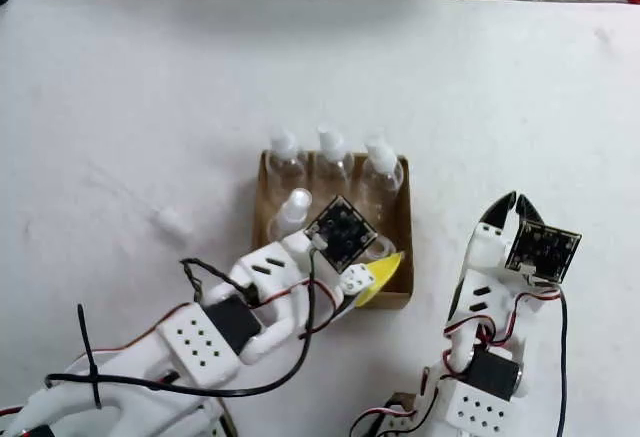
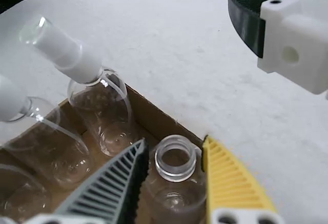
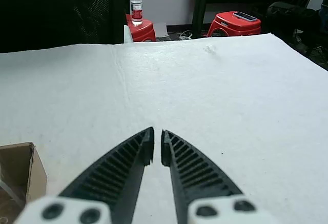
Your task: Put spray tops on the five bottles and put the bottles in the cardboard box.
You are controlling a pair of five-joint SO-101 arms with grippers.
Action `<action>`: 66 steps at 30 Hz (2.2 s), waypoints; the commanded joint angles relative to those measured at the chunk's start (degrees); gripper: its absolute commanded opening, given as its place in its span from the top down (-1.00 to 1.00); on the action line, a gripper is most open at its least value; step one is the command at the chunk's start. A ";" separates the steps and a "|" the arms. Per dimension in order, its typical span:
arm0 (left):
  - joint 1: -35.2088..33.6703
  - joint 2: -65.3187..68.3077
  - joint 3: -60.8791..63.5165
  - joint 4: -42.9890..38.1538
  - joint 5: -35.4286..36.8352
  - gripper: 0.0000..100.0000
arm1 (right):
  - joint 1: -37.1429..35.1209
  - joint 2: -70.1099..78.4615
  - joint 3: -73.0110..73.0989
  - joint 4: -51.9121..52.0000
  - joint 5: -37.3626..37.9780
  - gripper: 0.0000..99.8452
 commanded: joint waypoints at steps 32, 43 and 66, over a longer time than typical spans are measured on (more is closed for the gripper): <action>-1.01 -1.89 -11.08 6.68 -0.79 0.67 | -2.51 -0.04 0.44 0.31 4.57 0.97; -1.19 -15.43 -26.55 30.24 -3.34 0.67 | -4.35 -0.04 0.44 1.54 7.56 0.97; -68.00 -28.09 -35.08 49.58 -45.54 0.85 | -4.26 -0.13 0.44 2.33 7.56 0.97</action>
